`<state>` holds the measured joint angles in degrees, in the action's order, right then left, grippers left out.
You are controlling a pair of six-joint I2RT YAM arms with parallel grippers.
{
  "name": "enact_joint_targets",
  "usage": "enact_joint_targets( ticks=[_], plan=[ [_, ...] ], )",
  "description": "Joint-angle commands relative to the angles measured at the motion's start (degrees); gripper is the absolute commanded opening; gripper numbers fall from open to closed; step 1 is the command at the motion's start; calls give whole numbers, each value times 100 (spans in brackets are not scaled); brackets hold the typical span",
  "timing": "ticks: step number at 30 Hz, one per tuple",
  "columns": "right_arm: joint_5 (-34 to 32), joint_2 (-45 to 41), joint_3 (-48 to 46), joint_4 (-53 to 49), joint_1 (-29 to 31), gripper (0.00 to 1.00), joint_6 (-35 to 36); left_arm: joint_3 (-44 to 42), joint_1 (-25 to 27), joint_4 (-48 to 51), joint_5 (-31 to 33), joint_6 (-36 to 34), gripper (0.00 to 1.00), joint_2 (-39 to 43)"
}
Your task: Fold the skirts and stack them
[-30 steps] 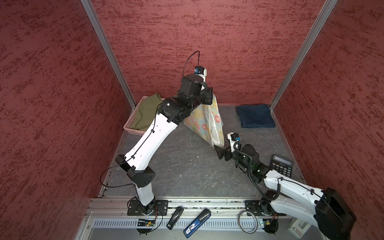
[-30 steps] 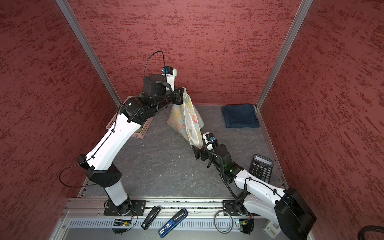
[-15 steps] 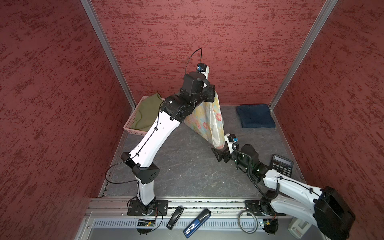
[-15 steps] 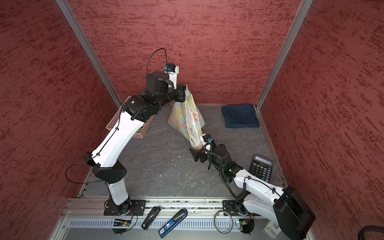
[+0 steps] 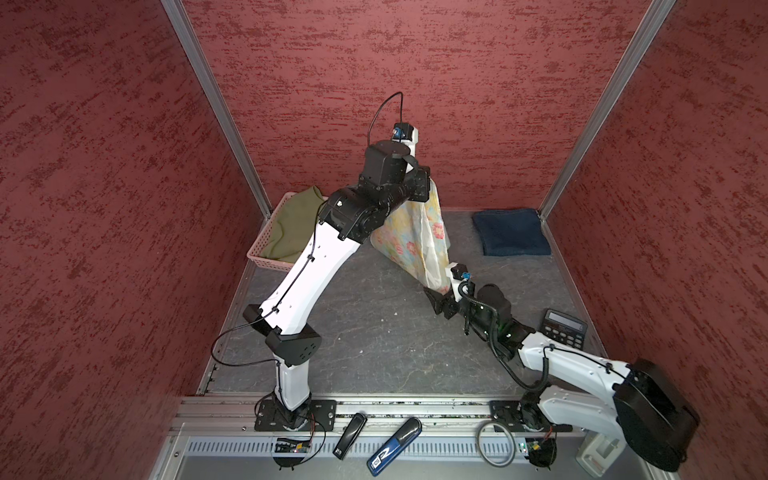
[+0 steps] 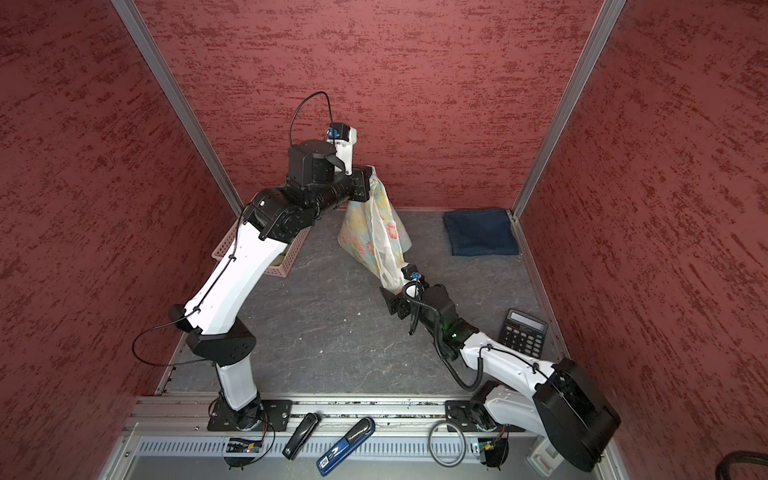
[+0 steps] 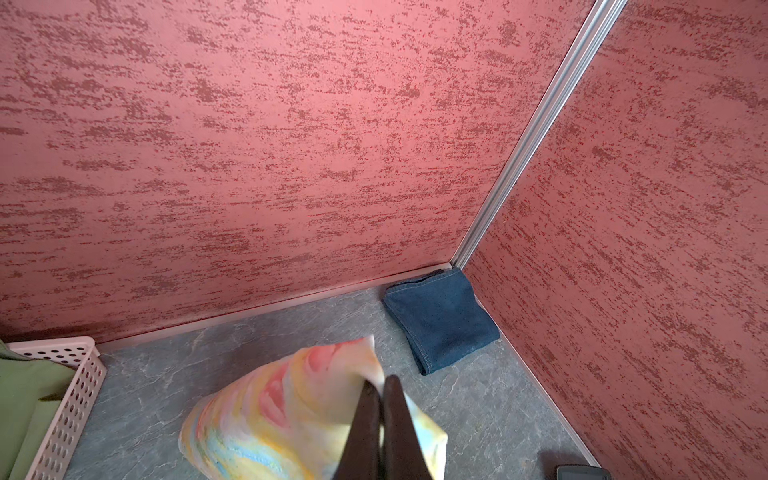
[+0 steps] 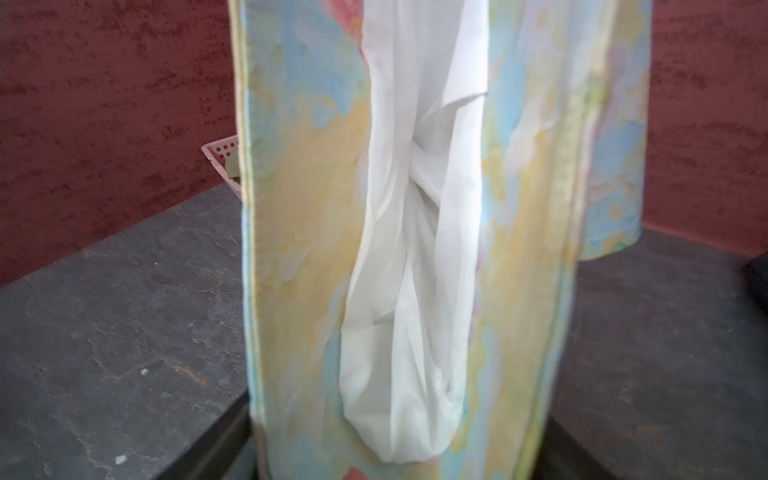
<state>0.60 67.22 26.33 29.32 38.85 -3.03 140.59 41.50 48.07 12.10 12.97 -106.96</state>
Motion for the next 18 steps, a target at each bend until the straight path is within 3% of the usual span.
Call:
enact_joint_targets(
  ticks=[1, 2, 3, 7, 12, 18],
  plan=[
    [-34, 172, 299, 193, 8, 28, 19, 169, 23, -166, 14, -137, 0, -50],
    [-45, 146, 344, 104, 13, 2, 7, 191, 23, -160, 14, -146, 0, -51],
    [-82, 74, 390, -25, 2, 0, -12, 223, 17, -135, 4, -154, 0, -53],
    [-322, -577, 758, -1002, -15, 0, -12, 530, -91, 177, -58, -148, 0, -40],
    [-792, -1257, 1935, -2850, -203, 0, 127, 526, -445, 495, -466, 70, 0, 330],
    [-1495, -1832, 3162, -4433, -343, 0, 321, 197, -613, 910, -446, -102, 0, 1089]
  ],
)
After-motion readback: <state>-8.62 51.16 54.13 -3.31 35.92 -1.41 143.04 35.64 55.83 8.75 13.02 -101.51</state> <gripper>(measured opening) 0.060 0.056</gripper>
